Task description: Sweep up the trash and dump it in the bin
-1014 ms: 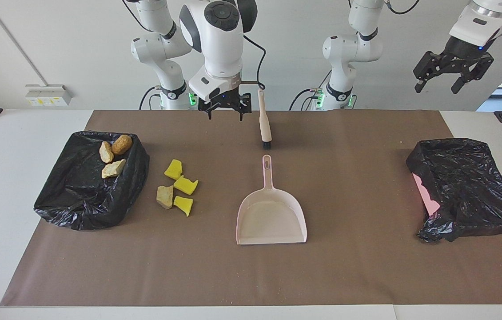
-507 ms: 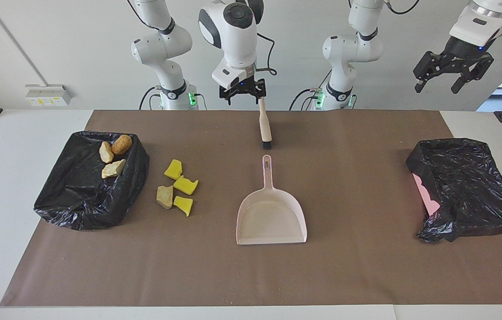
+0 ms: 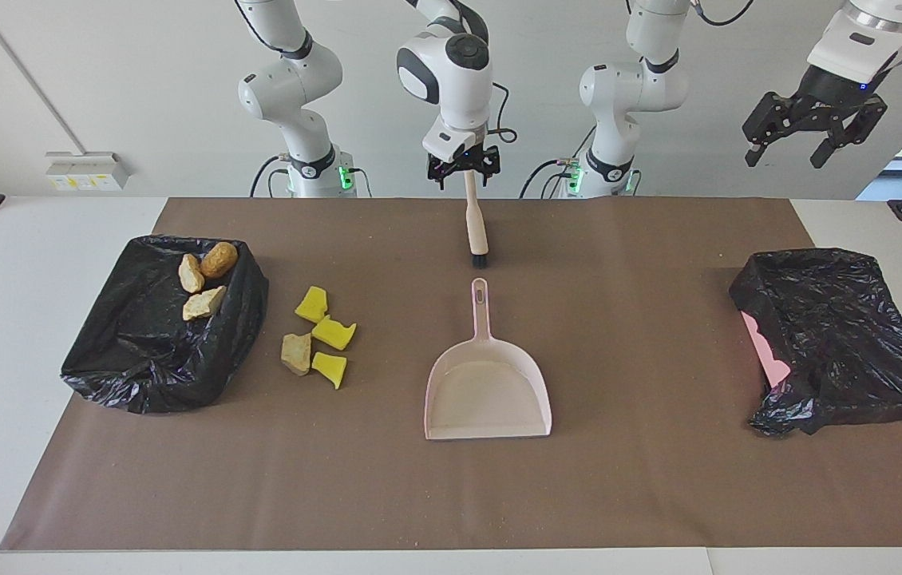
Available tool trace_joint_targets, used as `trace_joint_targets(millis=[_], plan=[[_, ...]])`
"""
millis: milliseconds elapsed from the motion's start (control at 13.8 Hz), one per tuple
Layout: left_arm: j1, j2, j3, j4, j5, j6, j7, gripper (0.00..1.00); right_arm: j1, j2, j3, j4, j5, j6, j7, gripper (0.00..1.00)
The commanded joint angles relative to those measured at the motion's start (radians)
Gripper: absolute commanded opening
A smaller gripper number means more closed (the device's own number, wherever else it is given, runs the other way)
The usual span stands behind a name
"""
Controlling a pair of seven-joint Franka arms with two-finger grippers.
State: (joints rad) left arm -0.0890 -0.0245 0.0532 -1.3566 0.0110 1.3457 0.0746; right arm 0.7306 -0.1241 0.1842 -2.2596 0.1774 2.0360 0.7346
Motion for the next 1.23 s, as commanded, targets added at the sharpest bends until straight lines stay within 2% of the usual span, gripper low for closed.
trace_joint_targets(millis=[0, 145, 507, 652, 797, 1014, 1159], plan=[[0.003, -0.014, -0.006, -0.007, 0.018, -0.013, -0.007, 1.0, 0.076, 0.053, -0.005, -0.024, 0.024, 0.084, 0.063, 1.0], [0.003, -0.014, -0.006, -0.006, 0.018, -0.011, -0.007, 1.0, 0.108, 0.086, -0.005, -0.061, 0.022, 0.156, 0.075, 1.0], [-0.009, -0.012, -0.01, -0.006, 0.018, -0.004, -0.009, 1.0, 0.158, 0.075, -0.005, -0.127, 0.024, 0.151, 0.074, 1.0], [-0.005, -0.014, -0.01, -0.009, 0.015, -0.014, -0.01, 1.0, 0.168, 0.073, -0.003, -0.129, 0.022, 0.136, 0.074, 0.8], [-0.009, -0.014, -0.012, -0.009, 0.012, -0.008, -0.012, 1.0, 0.17, 0.066, -0.005, -0.127, 0.022, 0.087, 0.075, 0.64], [-0.012, -0.024, -0.016, -0.022, 0.009, -0.013, -0.016, 1.0, 0.178, 0.067, -0.003, -0.115, 0.022, 0.073, 0.081, 0.31], [-0.023, -0.031, -0.038, -0.054, -0.009, 0.048, -0.029, 1.0, 0.178, 0.073, -0.003, -0.101, 0.022, 0.075, 0.094, 0.15]])
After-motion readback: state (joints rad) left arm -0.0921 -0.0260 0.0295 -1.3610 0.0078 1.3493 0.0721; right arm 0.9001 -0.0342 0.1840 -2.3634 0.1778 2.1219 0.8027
